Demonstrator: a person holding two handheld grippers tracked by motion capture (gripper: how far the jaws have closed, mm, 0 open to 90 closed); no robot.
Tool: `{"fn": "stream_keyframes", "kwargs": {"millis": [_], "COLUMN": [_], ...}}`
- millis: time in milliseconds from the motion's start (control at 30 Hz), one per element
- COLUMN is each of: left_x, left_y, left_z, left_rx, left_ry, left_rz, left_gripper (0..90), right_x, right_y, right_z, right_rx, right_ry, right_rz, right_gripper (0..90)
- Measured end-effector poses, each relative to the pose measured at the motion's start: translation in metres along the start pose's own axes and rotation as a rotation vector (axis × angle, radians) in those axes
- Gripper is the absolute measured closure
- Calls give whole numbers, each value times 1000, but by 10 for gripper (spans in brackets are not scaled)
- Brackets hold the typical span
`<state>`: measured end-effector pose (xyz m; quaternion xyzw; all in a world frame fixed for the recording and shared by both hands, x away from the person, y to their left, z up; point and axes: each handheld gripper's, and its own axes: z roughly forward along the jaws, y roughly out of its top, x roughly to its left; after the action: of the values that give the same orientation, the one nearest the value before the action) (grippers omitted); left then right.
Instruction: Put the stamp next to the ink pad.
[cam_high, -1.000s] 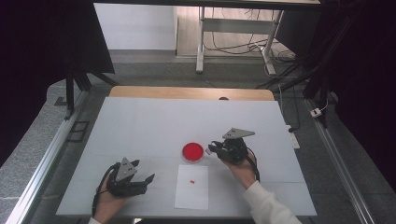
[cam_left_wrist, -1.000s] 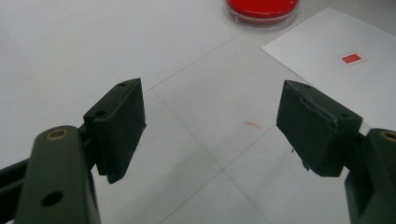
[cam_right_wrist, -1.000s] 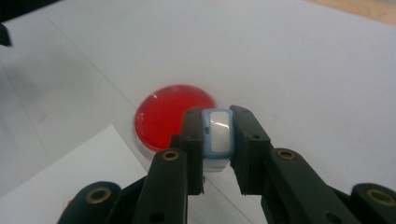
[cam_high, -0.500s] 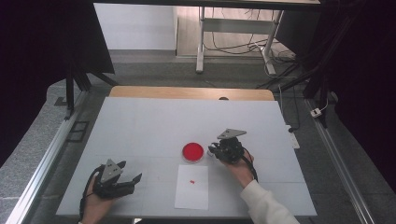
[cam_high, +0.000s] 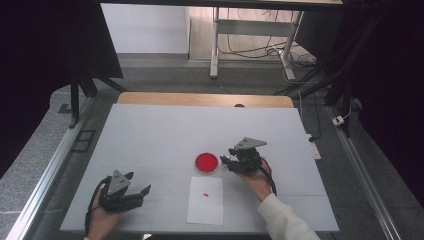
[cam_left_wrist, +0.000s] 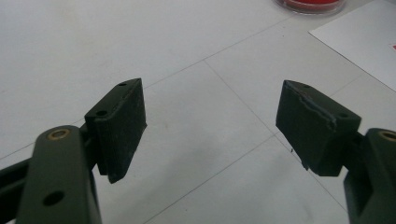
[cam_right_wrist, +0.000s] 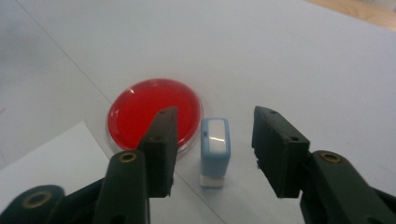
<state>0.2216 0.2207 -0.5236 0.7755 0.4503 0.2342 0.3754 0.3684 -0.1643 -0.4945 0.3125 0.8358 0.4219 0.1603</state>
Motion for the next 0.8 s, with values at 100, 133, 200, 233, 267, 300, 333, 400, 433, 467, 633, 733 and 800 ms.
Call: {"fn": "stream_keyframes", "kwargs": {"millis": [100,133,200,233,267,300,333,400,433,467,633,733,800], "left_x": [1,1,2,2,3,3,4,4,5,5,4,4,4], "left_y": [0,0,0,0,0,0,0,0,0,0,2,3,3], "left_z": [0,0,0,0,1,2,2,2,3,3,5,7,7], "left_rx": [-5,-3,-4,-2,-2,-1,0,2,1,0,-1,-1,1], "left_ry": [3,2,1,0,-4,-5,-9,-14,-17,-20,-33,-40,-41], "left_rz": [-2,-2,-5,-5,-4,-4,-4,-5,-6,-7,-1,0,-1], "left_gripper": [245,245,245,245,245,245,245,246,246,246,247,247,247], "right_x": [-3,-3,-3,-4,-4,-5,-6,-8,-10,-11,-17,-20,-23], "right_y": [0,0,-1,-2,-4,-6,-8,-16,-19,-23,-45,-59,-68], "right_z": [-5,-7,-13,-17,-21,-26,-32,-43,-48,-54,-77,-91,-99], "right_rx": [-26,-34,-54,-64,-73,-81,-88,-105,-108,-114,-116,-116,-119], "right_ry": [11,17,22,24,29,32,31,27,28,25,-3,-22,-27], "right_rz": [13,15,11,4,1,-3,-6,-14,-20,-24,-31,-28,-21], "right_gripper": [461,456,447,445,444,443,442,442,443,444,444,445,445]}}
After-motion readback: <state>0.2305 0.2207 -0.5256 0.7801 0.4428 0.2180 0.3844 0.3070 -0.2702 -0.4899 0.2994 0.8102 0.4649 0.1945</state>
